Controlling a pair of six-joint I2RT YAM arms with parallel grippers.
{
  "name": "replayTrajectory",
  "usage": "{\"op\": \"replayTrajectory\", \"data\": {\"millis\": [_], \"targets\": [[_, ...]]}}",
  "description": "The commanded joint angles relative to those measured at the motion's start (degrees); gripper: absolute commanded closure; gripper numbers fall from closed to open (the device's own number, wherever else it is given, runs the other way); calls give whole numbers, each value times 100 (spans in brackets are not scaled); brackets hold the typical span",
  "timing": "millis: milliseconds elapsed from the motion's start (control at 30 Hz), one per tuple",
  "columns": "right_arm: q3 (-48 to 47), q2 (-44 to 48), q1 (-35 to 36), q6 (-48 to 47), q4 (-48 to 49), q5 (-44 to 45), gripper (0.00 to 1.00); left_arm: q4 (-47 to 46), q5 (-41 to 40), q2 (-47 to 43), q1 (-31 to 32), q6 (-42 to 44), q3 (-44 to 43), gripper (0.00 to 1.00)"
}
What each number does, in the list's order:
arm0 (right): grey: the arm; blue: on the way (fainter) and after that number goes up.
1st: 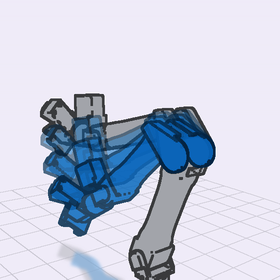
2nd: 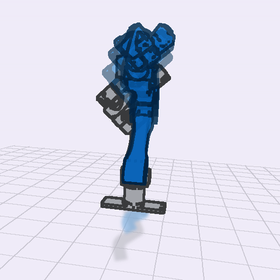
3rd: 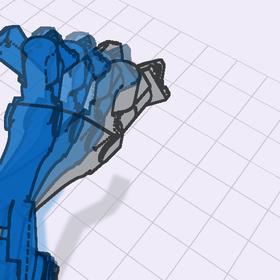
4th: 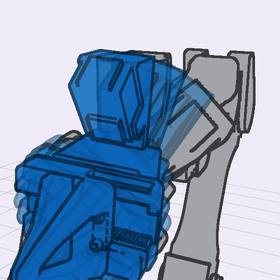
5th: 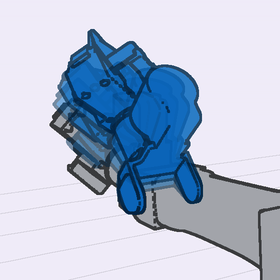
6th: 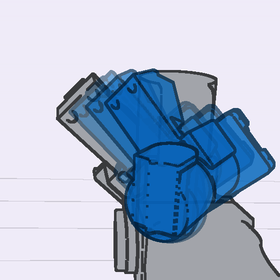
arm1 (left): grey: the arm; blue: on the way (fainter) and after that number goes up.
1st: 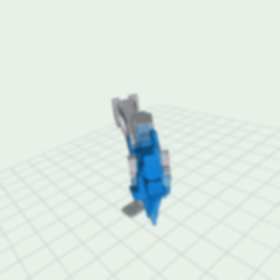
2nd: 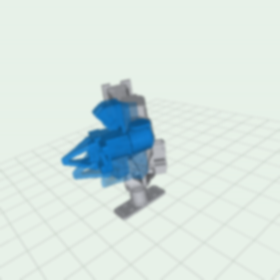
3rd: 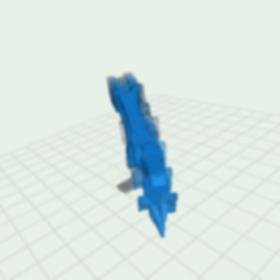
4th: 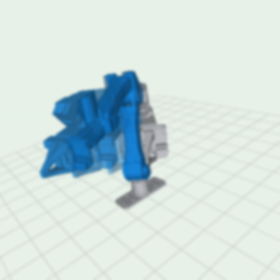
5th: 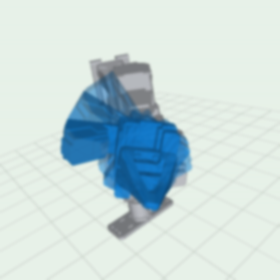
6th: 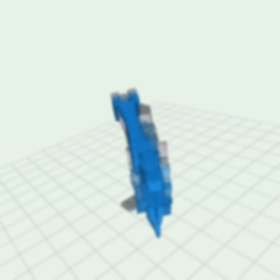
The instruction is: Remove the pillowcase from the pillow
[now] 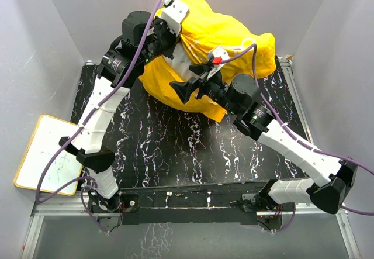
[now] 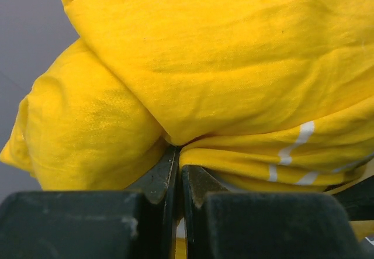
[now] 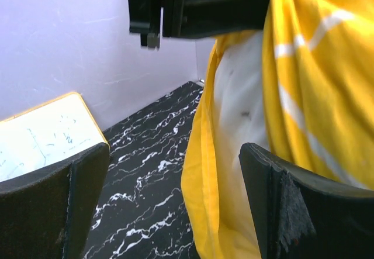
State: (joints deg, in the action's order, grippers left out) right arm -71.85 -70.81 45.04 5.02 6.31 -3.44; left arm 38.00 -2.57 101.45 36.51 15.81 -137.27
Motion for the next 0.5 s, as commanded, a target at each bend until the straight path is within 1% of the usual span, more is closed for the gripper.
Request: {"op": "replayTrajectory", "data": {"millis": [0,67,267,367,467], "targets": [[-484,-286,23,-106,351,76,2,180,412,-273,-21,-269,-177,100],[-688,-520,25,-288,242,508,2,235,502,-290,-22,-324,-177,100],[-1083,-969,23,-801,115,2784,2,359,626,-407,-19,-338,-179,100],[-1089,-1071,18,-995,219,3474,2,403,643,-460,-17,-285,-169,100],[-1096,-1166,22,-967,317,4016,2,478,659,-507,-21,-170,-173,100]]}}
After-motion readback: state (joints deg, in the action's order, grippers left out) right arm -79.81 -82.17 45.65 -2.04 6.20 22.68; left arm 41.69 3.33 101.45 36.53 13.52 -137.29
